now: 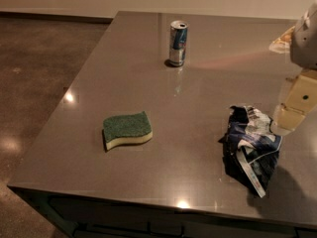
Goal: Move sponge near redbull can
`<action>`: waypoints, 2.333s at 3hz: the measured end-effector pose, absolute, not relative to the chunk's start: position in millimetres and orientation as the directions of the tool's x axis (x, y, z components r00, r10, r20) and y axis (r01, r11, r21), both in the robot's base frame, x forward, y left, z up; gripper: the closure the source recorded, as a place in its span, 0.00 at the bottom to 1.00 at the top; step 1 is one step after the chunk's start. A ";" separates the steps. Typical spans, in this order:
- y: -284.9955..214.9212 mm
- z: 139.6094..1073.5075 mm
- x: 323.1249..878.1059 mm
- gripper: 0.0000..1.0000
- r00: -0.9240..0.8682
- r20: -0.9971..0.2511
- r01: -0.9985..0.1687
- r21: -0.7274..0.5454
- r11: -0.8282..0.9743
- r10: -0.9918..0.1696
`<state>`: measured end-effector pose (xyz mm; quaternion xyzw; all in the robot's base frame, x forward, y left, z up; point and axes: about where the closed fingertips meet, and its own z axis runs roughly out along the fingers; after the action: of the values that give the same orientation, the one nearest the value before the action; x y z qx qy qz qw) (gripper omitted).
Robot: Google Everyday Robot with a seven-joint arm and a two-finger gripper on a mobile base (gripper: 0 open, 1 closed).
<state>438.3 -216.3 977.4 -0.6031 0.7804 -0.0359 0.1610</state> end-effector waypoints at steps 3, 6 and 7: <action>-161.4 965.2 474.6 0.00 -0.145 -0.262 -0.953 -0.224 0.206 -0.954; -53.5 895.3 496.8 0.00 0.048 -0.284 -0.991 -0.137 -0.009 -0.958; -36.2 876.6 496.9 0.00 0.073 -0.282 -0.993 -0.109 -0.043 -0.957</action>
Offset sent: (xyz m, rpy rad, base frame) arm 0.0150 0.0160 -0.0086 0.0181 0.0448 0.0159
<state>496.9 -36.2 876.6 -0.7193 0.6777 0.0663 0.1380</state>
